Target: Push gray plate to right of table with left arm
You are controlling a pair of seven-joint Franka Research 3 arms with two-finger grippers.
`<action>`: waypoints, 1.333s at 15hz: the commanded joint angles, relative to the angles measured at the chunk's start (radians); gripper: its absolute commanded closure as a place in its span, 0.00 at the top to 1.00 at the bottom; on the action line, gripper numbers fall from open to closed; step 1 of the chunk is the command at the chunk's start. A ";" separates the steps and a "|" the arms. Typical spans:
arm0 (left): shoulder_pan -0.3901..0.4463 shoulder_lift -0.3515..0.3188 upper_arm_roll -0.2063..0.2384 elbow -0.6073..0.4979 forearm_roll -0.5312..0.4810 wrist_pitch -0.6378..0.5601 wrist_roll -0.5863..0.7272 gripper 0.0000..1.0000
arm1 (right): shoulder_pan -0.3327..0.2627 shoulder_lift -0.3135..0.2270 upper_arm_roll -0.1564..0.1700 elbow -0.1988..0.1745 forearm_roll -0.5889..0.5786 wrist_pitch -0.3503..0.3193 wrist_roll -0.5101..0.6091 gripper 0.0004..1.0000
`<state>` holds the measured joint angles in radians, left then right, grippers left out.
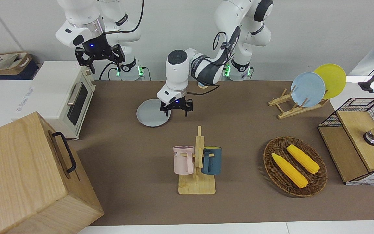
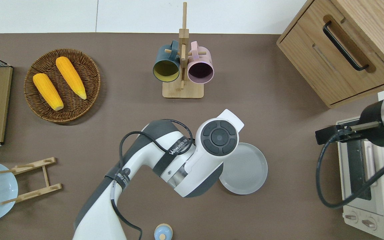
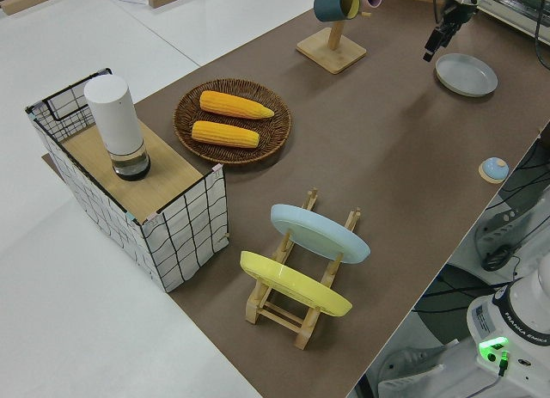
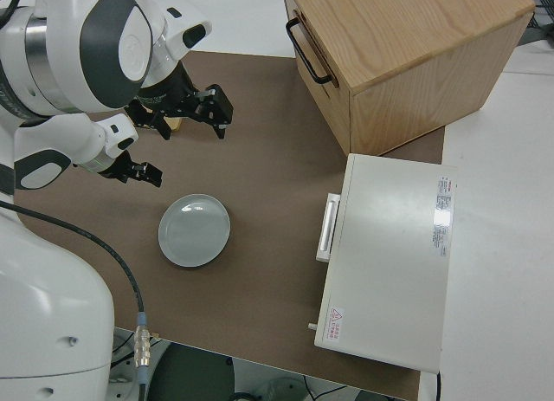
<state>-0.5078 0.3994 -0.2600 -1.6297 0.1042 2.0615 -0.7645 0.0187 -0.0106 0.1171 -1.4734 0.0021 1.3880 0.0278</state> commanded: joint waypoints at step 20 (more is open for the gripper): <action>0.442 -0.217 0.004 0.113 0.025 -0.449 0.564 0.99 | -0.020 -0.006 0.015 0.004 0.010 -0.012 0.000 0.98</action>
<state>-0.0958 0.2295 -0.2478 -1.4315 0.1082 1.6092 -0.2161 0.0187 -0.0106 0.1171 -1.4734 0.0021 1.3880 0.0278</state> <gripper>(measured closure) 0.004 0.013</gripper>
